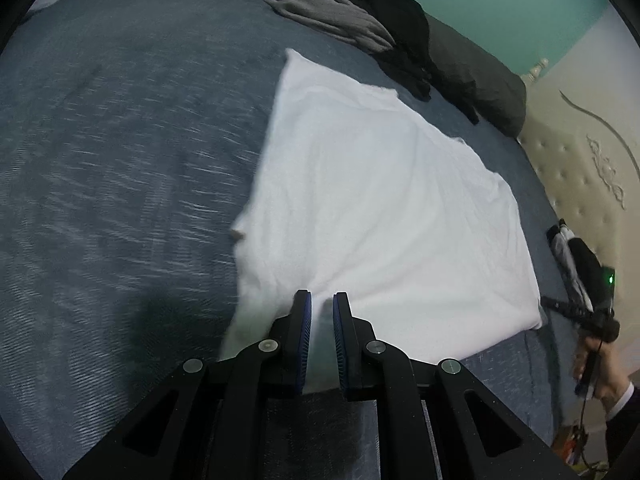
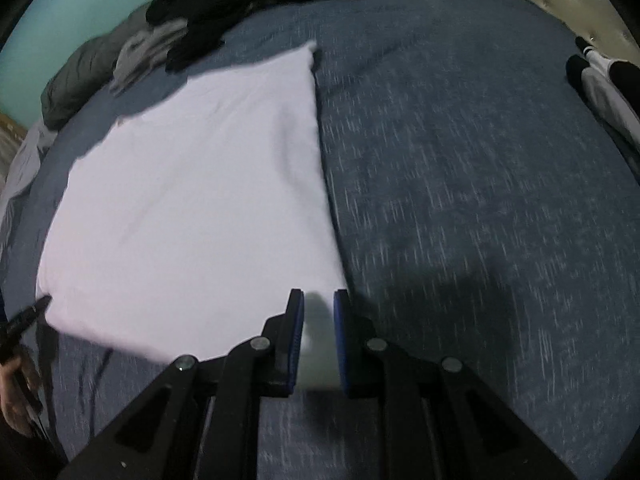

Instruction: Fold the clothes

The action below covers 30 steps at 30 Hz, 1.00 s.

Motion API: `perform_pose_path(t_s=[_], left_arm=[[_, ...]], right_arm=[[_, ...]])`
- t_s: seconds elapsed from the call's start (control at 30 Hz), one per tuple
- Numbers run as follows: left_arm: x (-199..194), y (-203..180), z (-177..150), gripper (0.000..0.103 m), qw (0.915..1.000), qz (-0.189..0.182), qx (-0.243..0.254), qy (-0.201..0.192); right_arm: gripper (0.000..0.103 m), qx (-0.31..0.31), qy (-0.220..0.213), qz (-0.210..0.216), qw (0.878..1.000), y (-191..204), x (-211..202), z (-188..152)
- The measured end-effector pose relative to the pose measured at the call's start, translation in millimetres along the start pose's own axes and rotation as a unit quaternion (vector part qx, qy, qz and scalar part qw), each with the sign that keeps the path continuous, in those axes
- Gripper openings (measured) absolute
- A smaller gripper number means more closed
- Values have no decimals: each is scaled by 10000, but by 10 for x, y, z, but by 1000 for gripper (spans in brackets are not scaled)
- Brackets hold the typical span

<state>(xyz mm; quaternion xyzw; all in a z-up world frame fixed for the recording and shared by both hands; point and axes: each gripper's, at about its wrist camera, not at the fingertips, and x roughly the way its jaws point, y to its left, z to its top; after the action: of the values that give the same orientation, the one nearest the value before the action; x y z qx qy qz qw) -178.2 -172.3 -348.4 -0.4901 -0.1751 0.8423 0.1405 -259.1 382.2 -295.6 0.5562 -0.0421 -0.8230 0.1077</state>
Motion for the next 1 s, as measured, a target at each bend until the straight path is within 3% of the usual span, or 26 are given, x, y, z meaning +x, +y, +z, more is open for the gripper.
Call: perform_pose_path(t_s=[0.3, 0.4, 0.63, 0.77, 1.0], left_arm=[[-308, 493, -118, 12, 9974, 291, -659, -49], [-359, 525, -147, 12, 9966, 457, -685, -40], [-452, 333, -225, 13, 9976, 218, -658, 11], [-398, 289, -293, 19, 9959, 56, -897, 102], [-334, 241, -409, 20, 9920, -141, -1238, 181]], right_arm=[[13, 224, -152, -63, 9996, -183, -247, -169], [16, 197, -335, 283, 9988, -30, -388, -192], [16, 159, -591, 1212, 9907, 575, -451, -279], [16, 174, -571, 1523, 9865, 809, -347, -369], [16, 459, -577, 1927, 9785, 862, -237, -576]])
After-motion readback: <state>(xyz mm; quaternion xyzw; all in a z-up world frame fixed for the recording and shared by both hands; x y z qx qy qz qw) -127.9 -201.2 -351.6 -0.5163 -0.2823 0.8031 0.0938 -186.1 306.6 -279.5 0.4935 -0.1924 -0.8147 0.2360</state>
